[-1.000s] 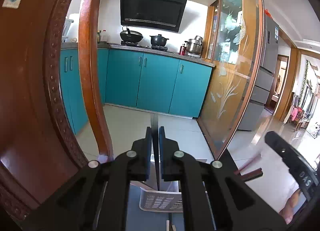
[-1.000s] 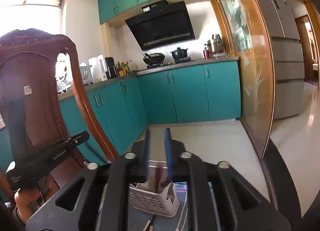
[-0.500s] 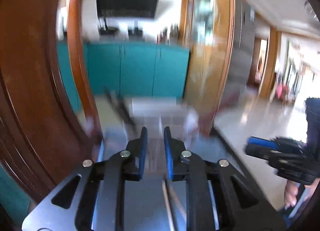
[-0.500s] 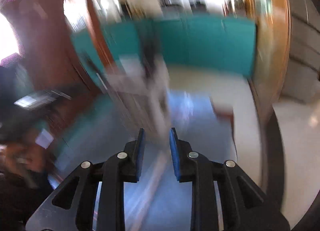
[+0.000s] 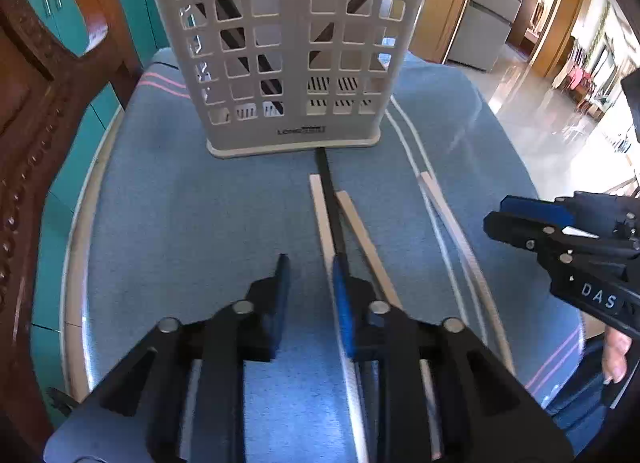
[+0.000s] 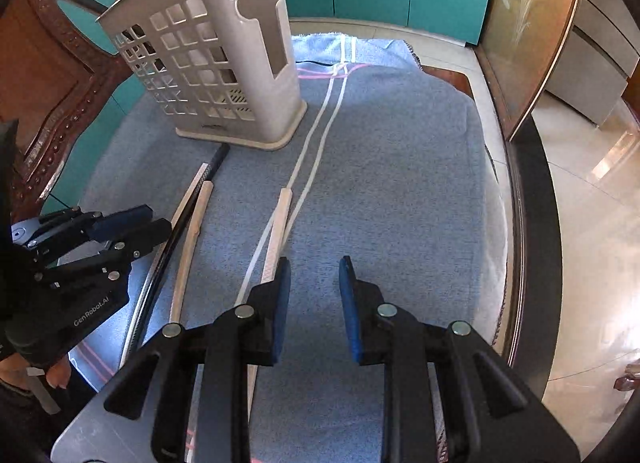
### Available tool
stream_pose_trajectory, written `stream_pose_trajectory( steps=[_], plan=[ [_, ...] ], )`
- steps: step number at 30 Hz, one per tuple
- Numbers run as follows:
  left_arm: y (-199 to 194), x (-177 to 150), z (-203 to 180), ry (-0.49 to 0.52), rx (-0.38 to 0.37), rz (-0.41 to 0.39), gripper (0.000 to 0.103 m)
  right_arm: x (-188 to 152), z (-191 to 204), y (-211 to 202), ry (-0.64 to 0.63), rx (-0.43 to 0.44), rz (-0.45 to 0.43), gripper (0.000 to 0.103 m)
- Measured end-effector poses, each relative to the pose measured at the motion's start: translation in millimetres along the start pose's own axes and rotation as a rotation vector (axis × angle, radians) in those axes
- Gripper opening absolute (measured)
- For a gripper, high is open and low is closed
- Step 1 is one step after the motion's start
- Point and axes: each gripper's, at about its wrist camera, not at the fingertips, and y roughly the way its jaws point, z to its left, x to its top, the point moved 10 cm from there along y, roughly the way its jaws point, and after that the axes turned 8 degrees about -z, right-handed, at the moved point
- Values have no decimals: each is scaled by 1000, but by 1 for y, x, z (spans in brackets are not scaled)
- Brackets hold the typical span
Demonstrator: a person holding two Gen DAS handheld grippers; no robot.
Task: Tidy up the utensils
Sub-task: 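Lower both open grippers around the light wooden chopsticks on the cloth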
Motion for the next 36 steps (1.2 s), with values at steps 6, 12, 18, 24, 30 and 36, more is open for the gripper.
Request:
stream_pose_trajectory(
  steps=[6, 12, 18, 24, 30, 36],
  plan=[
    [3, -4, 24, -24, 64, 23, 29, -7, 0, 9, -17, -8, 18, 25],
    [-8, 6, 21, -90, -34, -31, 29, -2, 6, 15, -27, 2, 10, 33],
    [-6, 3, 4, -10, -5, -21, 30, -3, 6, 18, -28, -2, 14, 35],
    [-5, 4, -2, -27, -21, -7, 14, -4, 6, 18, -28, 0, 14, 42],
    [3, 4, 8, -48, 1, 5, 30, -5, 7, 19, -41, -10, 9, 43],
    [12, 1, 13, 0, 61, -4, 35, -5, 13, 24, -92, -65, -7, 43]
  ],
)
